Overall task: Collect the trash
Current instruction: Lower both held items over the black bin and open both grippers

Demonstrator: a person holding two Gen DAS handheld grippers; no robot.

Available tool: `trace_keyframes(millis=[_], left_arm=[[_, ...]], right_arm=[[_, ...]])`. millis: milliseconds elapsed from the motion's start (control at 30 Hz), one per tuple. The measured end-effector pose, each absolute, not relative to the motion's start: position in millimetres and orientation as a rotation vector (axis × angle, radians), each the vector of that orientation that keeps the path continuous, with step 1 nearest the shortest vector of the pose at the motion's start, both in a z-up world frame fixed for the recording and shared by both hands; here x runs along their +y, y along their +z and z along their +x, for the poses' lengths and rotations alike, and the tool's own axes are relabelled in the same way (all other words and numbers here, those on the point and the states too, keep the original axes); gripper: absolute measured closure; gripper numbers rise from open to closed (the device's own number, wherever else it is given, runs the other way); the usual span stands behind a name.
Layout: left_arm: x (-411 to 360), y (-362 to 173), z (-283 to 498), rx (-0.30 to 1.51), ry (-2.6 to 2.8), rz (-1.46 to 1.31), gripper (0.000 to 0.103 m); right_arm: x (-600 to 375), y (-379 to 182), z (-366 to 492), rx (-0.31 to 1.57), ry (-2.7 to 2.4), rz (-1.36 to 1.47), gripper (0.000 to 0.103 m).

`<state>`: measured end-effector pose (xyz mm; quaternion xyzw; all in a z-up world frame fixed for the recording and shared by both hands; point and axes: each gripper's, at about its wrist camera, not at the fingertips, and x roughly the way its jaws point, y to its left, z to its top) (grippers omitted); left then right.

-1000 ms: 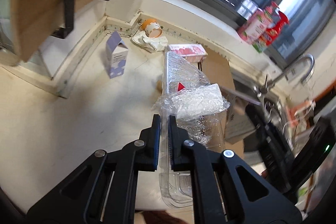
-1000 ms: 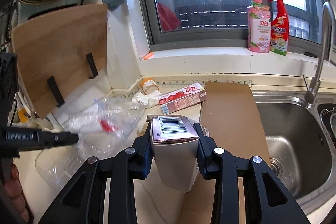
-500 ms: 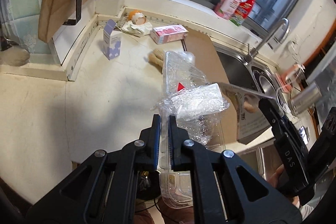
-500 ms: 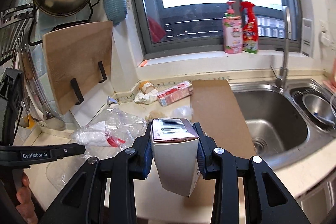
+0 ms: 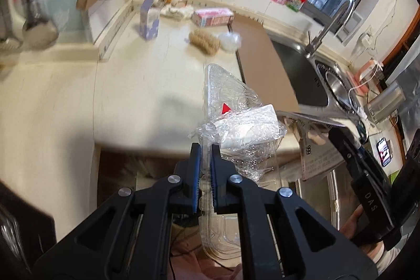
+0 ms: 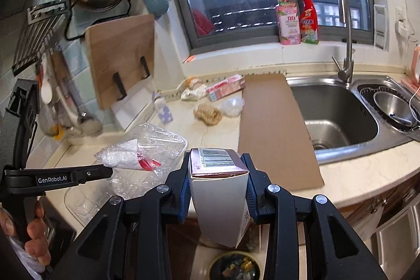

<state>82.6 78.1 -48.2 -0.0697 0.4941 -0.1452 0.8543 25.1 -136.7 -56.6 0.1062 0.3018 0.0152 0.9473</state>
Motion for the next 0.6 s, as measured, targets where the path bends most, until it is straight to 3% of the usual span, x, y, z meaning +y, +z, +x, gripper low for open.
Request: trace_keyframes(millis=[333, 600], left_arm=[[54, -91, 6, 1.117, -0.266, -0.117, 0.098], [37, -148, -32, 1.193, -0.236, -0.101, 0.098]], right_arm=[[-173, -84, -59, 0.685, 0.053, 0.232, 0.069], [-193, -141, -108, 0.793, 0.07, 0.261, 0.069]])
